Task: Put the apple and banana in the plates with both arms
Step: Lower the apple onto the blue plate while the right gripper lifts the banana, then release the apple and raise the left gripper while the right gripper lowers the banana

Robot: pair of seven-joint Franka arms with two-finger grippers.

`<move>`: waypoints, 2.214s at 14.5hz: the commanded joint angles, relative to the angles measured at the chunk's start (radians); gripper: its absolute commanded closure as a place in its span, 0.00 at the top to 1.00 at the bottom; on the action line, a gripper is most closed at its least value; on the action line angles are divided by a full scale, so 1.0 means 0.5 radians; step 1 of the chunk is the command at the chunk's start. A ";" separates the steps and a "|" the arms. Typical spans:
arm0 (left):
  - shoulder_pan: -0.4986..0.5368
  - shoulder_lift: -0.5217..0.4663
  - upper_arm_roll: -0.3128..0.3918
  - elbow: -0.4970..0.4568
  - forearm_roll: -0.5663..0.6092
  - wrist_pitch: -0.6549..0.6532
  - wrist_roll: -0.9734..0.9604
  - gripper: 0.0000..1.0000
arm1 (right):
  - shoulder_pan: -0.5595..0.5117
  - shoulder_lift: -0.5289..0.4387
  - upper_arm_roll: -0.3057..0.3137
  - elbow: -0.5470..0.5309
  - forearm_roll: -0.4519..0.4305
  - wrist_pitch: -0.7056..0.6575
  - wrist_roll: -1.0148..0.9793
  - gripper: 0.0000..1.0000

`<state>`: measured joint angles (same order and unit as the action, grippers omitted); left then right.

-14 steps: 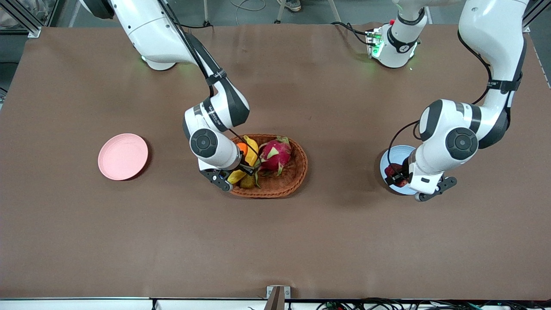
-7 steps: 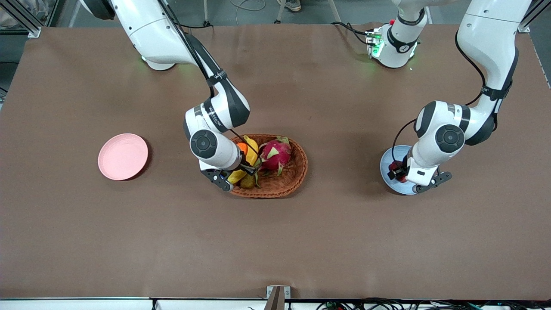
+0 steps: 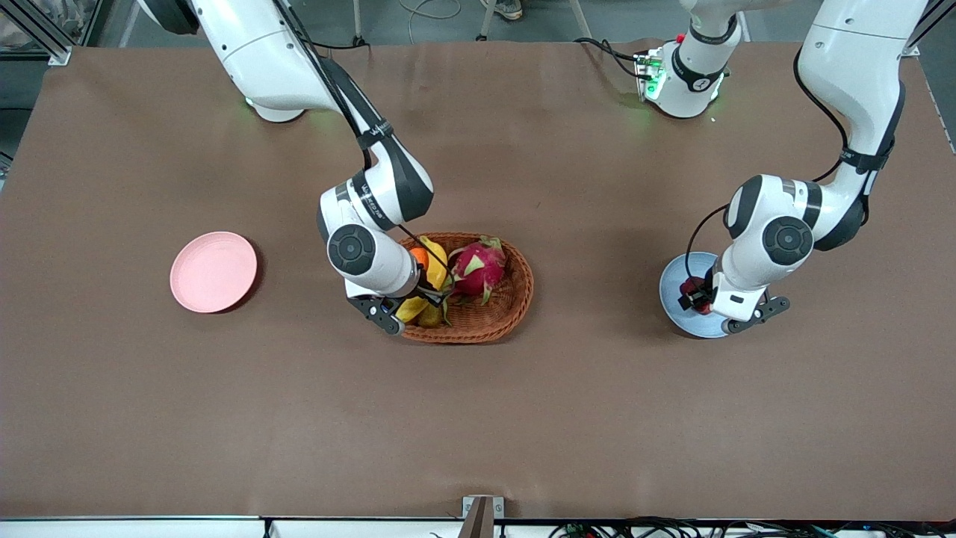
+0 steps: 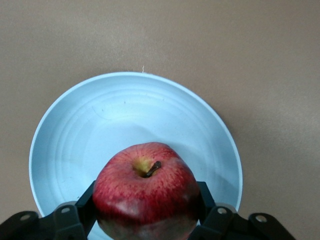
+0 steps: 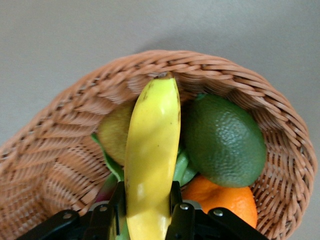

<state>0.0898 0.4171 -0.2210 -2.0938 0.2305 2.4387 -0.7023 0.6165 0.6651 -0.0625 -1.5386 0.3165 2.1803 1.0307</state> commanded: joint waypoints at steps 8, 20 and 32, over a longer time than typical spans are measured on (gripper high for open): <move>0.106 -0.037 -0.021 -0.092 0.036 0.053 0.110 0.45 | -0.422 -0.192 -0.016 0.104 -0.004 -0.617 -0.743 0.32; 0.093 -0.199 -0.132 0.765 0.024 -0.707 0.330 1.00 | -1.021 -0.762 -0.019 -0.900 -0.648 -0.254 -1.861 0.32; 0.106 -0.623 -0.165 1.273 -0.188 -1.765 1.177 1.00 | -1.337 -0.781 -0.016 -1.332 -0.658 0.275 -2.233 0.35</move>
<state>0.1325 0.1163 -0.2941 -1.5016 0.1544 1.6535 -0.1692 -0.0329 0.3053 -0.0899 -2.1651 0.0114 2.2876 -0.0835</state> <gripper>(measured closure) 0.000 0.617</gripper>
